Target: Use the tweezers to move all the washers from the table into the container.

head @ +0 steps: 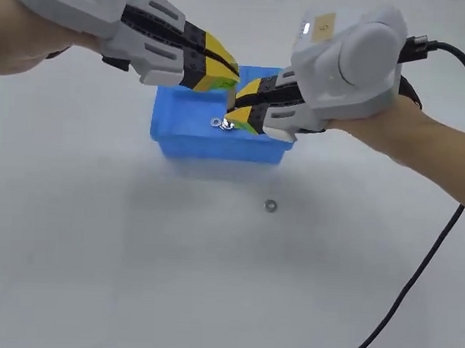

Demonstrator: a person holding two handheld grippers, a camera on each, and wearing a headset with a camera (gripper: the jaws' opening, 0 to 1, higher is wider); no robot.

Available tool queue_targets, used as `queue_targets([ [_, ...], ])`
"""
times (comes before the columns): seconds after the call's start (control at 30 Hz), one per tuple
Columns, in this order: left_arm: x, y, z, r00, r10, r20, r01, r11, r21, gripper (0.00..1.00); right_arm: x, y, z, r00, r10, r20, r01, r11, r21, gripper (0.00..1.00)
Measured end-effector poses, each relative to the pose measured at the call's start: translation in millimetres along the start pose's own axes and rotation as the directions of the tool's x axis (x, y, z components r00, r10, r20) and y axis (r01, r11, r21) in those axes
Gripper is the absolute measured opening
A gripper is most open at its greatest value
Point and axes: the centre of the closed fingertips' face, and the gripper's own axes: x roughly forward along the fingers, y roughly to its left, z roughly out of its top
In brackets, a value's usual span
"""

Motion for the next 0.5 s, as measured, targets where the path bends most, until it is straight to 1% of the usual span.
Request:
queue_targets([
  [0.1, 2.4, 4.9, -6.2, 1.0, 0.001, -0.002, -0.001, 1.0, -0.012, 0.06, 4.3, -0.7, -4.4, 1.0, 0.002, -0.002, -0.002, 1.0, 0.009, 0.11],
  [0.23, 2.1, 5.3, -5.9, 1.0, 0.008, 0.005, -0.007, 1.0, -0.027, 0.06, 5.0, -1.9, -4.4, 1.0, -0.006, -0.002, 0.006, 1.0, 0.017, 0.11],
  [0.3, 1.6, 4.7, -5.8, 1.0, 0.009, 0.002, -0.009, 1.0, -0.025, 0.06, 4.6, -0.6, -3.7, 1.0, -0.005, 0.001, 0.005, 1.0, 0.021, 0.11],
  [0.5, -1.3, -0.5, 2.3, 0.9999, 0.01, 0.006, -0.01, 1.0, -0.012, 0.06, -1.8, 2.3, 3.6, 0.9995, -0.025, 0.021, 0.024, 0.999, 0.025, 0.13],
])
